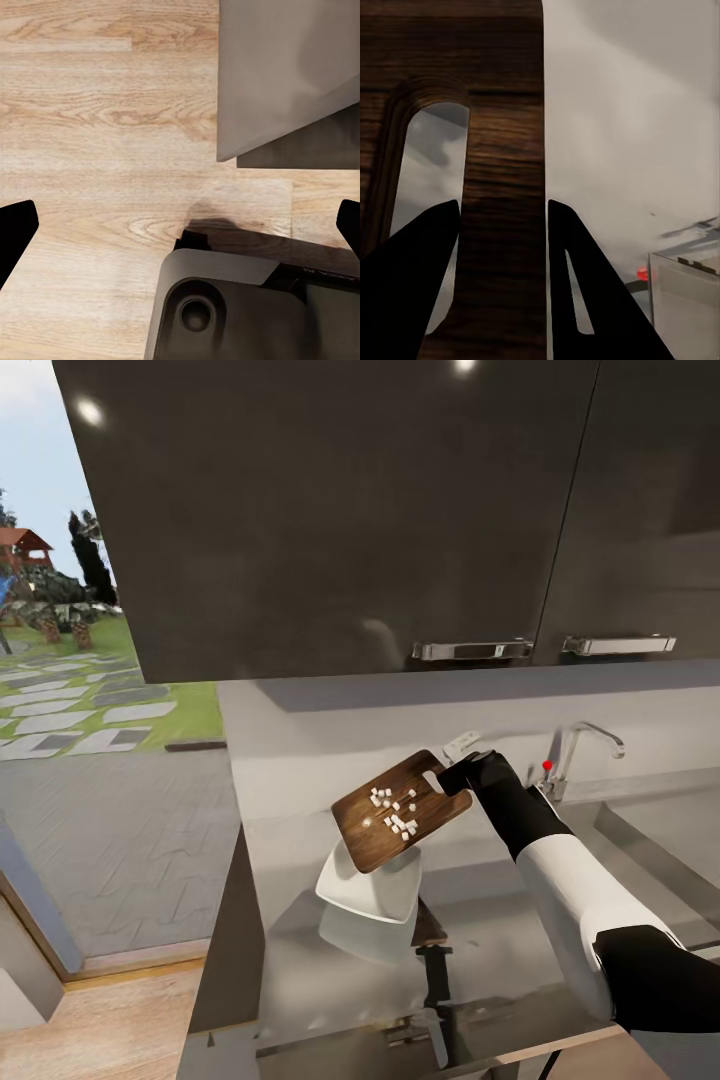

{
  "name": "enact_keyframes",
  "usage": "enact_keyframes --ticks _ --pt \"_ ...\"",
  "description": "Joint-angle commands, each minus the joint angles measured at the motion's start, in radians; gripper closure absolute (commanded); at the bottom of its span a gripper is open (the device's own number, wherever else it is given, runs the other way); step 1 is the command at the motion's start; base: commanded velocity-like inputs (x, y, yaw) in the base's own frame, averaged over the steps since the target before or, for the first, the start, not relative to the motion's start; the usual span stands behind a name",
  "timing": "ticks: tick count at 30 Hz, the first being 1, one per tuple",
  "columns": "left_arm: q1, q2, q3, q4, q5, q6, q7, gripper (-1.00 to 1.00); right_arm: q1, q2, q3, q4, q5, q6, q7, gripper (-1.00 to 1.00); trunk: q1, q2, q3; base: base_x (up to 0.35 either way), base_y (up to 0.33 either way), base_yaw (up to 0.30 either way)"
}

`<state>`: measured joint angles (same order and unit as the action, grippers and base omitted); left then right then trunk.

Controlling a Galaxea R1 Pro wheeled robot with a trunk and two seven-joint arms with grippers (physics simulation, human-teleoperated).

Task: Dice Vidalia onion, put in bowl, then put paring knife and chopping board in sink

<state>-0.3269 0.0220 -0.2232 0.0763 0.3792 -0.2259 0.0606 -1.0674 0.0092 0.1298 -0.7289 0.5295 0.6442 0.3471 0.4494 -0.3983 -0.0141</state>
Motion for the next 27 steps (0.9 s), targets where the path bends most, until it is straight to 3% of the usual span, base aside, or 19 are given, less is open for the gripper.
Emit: enact_keyframes --ticks 1,27 --pt "-0.001 -0.001 -0.008 0.003 0.006 -0.006 0.001 -1.0 -0.001 0.0 0.001 -0.001 0.01 0.003 0.007 1.0 0.001 -0.002 -0.001 0.0 0.0 0.0" --pt "-0.001 -0.001 -0.008 0.003 0.006 -0.006 0.001 -1.0 -0.001 -0.003 -0.001 -0.001 0.032 0.003 0.007 1.0 0.001 -0.002 -0.001 0.0 0.0 0.0"
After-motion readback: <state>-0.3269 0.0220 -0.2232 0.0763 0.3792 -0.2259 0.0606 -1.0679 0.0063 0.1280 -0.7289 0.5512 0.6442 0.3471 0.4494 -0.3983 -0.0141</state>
